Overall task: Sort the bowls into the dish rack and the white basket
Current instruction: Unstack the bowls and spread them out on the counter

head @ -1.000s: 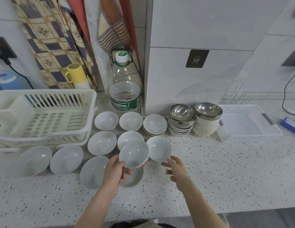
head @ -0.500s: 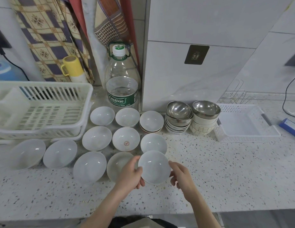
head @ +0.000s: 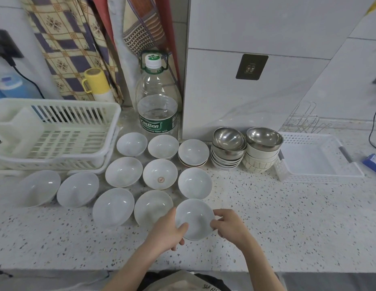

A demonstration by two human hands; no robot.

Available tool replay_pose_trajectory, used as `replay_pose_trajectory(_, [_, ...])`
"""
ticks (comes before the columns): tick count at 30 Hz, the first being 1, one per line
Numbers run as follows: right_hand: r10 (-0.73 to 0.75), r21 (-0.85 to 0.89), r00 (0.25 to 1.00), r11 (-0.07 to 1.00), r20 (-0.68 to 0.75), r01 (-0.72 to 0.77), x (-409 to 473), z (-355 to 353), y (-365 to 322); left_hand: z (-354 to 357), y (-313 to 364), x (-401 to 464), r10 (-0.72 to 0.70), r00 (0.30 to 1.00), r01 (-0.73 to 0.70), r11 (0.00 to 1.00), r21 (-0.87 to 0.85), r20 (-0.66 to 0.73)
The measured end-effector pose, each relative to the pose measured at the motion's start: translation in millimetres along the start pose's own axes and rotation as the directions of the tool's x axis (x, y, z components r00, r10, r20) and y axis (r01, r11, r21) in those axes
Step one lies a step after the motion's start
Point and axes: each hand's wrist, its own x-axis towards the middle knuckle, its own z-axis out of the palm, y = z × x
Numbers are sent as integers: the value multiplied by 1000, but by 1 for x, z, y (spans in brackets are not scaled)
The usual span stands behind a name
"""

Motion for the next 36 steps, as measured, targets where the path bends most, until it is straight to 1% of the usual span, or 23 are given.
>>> replay_pose_trajectory(4, [31, -11, 1000, 999, -1, -31, 1, 1, 3, 4, -1, -2, -34, 998, 31, 997, 68, 47])
replay_pose_trajectory(14, [53, -16, 999, 998, 12, -52, 4, 7, 11, 8, -1, 2, -78, 994, 70, 992, 106, 78])
replay_pose_trajectory(24, [100, -19, 994, 995, -45, -101, 10, 10, 18, 15, -7, 8, -87, 993, 84, 995, 47, 77])
replay_pose_trajectory(28, [125, -19, 992, 992, -25, -125, 13, 9, 17, 17, -8, 9, -85, 994, 83, 996, 38, 62])
replay_pose_trajectory(32, [137, -42, 991, 990, -1, -137, 15, 7, 15, 18, -8, 10, -107, 993, 107, 994, -11, 47])
replay_pose_trajectory(36, [142, -53, 989, 988, -34, -143, 15, 10, 16, 19, -7, 7, -138, 989, 141, 988, -58, 49])
